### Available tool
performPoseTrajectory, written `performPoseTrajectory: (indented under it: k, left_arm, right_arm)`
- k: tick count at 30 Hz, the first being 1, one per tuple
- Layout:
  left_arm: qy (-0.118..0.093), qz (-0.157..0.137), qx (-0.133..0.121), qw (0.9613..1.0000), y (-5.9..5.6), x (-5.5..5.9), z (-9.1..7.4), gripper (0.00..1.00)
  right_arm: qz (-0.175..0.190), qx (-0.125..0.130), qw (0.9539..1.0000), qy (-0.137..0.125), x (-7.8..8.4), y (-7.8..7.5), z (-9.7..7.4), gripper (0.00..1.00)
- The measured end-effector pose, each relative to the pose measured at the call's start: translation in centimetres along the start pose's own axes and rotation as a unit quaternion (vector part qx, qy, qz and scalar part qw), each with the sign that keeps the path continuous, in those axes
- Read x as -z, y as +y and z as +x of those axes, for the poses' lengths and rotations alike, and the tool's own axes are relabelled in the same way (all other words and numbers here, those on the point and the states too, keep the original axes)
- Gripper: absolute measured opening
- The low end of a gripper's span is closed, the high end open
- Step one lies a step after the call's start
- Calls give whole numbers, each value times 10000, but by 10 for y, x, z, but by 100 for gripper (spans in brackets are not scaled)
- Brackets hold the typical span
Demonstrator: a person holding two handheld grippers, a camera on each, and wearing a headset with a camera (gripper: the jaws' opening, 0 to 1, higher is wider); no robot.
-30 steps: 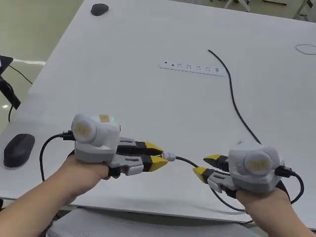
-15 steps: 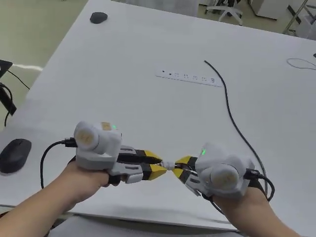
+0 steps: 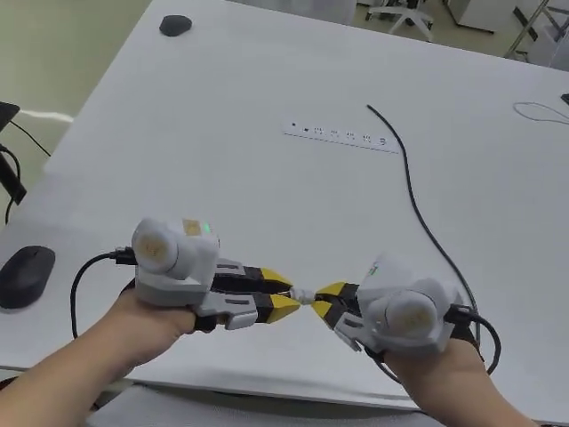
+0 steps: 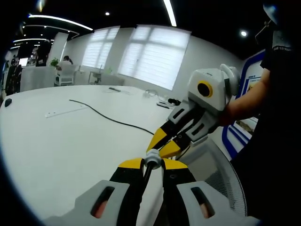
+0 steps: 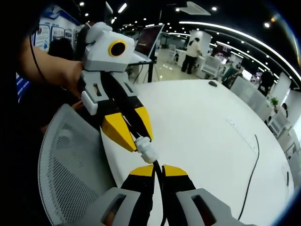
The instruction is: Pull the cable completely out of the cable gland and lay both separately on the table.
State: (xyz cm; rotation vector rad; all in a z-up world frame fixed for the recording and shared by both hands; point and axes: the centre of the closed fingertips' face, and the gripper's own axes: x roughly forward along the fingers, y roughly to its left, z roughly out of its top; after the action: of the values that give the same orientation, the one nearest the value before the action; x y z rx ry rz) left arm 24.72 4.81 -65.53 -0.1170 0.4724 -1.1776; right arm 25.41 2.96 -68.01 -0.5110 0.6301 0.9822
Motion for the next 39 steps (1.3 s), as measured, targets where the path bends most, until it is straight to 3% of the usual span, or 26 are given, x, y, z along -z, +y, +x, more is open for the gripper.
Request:
performPoseTrajectory:
  k: [12, 16, 26, 28, 32, 33, 36, 37, 38, 39]
  left_arm:
    - [-121, -37, -99, 9999, 8, -2, -4, 14]
    - [-194, -111, -130, 9997, 10, -4, -7, 14]
    - [-187, -139, -125, 9996, 11, -3, -7, 14]
    - [-215, -143, -131, 9996, 11, -4, -7, 14]
    - [-226, -140, -129, 9996, 10, -5, -7, 14]
    - [-220, -134, -123, 9996, 9, -6, -7, 14]
    - [-191, -128, -108, 9997, 9, -4, -8, 14]
    - [-197, -165, -89, 9996, 9, -4, -9, 14]
    - [-205, -200, -81, 9996, 9, -4, -9, 14]
    - [-204, -201, -85, 9996, 10, -3, -9, 14]
  right_arm:
    - [688, 126, 9975, 125, 18, -16, 0, 0]
    - [1367, 198, 9903, 122, 27, -24, -1, 0]
    - [1888, 387, 9807, 342, 56, -37, -4, 0]
    - [2228, 439, 9733, 336, 60, -38, -4, 0]
    - [2935, 466, 9542, 342, 72, -41, -3, 0]
    - [3155, 418, 9472, 392, 77, -39, -1, 0]
    - [3238, 453, 9439, 469, 85, -38, 0, 0]
    - [3575, 397, 9320, 454, 86, -34, 2, 0]
    - [3706, 343, 9272, 427, 86, -32, 3, 0]
    - [3701, 311, 9276, 404, 85, -31, 3, 0]
